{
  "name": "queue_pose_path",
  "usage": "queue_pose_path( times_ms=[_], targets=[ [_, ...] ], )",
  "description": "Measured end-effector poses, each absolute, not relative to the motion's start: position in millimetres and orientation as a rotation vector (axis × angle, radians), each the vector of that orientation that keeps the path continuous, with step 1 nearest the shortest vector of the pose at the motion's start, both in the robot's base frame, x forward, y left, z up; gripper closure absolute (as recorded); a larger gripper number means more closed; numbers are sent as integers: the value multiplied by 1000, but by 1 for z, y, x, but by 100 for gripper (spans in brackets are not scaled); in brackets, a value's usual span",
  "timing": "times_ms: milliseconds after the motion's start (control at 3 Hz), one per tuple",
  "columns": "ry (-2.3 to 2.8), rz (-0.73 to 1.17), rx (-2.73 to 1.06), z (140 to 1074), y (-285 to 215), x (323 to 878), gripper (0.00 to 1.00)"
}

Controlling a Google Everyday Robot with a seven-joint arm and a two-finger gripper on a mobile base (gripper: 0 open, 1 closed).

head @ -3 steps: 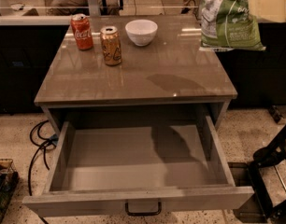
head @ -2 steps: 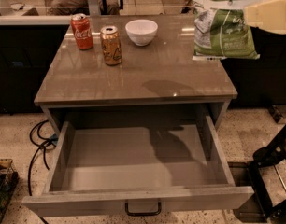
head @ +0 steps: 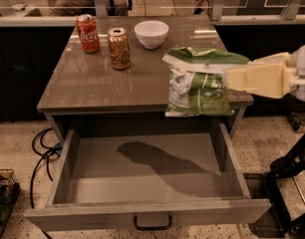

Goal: Place green jalapeno chip bag into top drawer

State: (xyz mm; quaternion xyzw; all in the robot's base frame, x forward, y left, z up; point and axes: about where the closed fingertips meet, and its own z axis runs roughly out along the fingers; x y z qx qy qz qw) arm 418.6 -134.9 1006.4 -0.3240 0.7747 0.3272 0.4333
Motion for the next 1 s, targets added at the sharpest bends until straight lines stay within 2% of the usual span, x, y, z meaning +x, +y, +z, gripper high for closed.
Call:
queue_pose_path(
  times_ms=[333,1000],
  targets=[
    [1911,930,-833,1002,-117,405,100],
    [1898,1015,-932,1001,-77,434,100]
  ],
)
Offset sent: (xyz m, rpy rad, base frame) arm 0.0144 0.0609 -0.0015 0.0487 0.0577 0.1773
